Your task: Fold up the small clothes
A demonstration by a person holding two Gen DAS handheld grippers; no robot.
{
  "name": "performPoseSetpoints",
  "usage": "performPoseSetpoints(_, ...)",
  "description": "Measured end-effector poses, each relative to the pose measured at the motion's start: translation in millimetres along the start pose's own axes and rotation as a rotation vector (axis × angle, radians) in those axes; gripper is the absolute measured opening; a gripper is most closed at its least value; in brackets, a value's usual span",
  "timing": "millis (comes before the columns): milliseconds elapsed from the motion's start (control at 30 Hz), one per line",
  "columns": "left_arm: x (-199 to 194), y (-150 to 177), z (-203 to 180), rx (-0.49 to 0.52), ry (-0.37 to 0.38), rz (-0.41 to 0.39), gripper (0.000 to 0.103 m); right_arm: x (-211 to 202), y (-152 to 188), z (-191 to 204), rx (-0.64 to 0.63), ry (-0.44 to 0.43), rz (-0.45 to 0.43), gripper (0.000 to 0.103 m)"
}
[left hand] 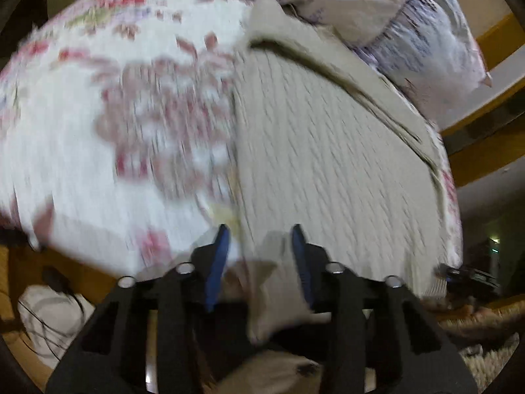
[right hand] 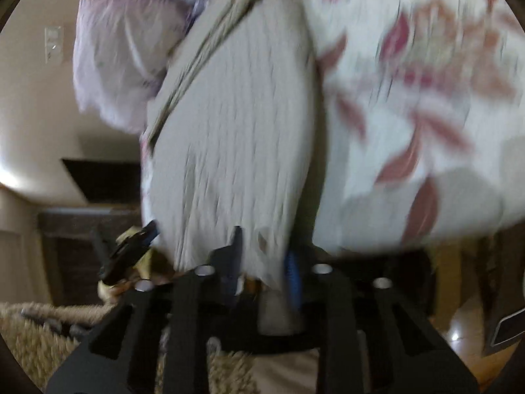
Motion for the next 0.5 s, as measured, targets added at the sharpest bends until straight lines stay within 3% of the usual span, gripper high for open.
performPoseSetpoints(67,-4,18,-3,-0.026,0.036,0.013,0.032,7,7,2,-0.005,-0.023,0.037,0.014)
performPoseSetpoints(233,1,24,-7,-0.074,0.05,0.026,0.031,10,-3,15,-0.03,-0.08,0.039,0.009)
performPoseSetpoints(267,0,23,-6,-0.077,0.043,0.032,0.027,10,-8,21,-0.044,-0.086,0.034,0.009)
performPoseSetpoints(300,0,21,-6,-0.085,0.048,0.038,0.005,10,-13,27,-0.062,-0.094,0.027,0.009)
performPoseSetpoints(333,1,17,-5,-0.107,0.079,0.049,0.006,8,-18,34,-0.072,-0.105,0.017,0.009)
performPoseSetpoints(400,-1,3,-14,-0.113,0.141,0.044,0.005,1,-39,51,-0.101,-0.144,-0.031,0.009)
performPoseSetpoints(500,-9,-33,-36,-0.026,0.202,-0.012,0.005,-21,-83,84,-0.15,-0.217,-0.155,0.009)
Point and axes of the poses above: each gripper's, at about its wrist camera, not at the fingertips, and x roughly the way its jaws point, z to its left, y to its underside, the point moved 4 cm from there along x, roughly the way its jaws point, and after that the axes turned 2 degrees about x, right-handed, at the moved point
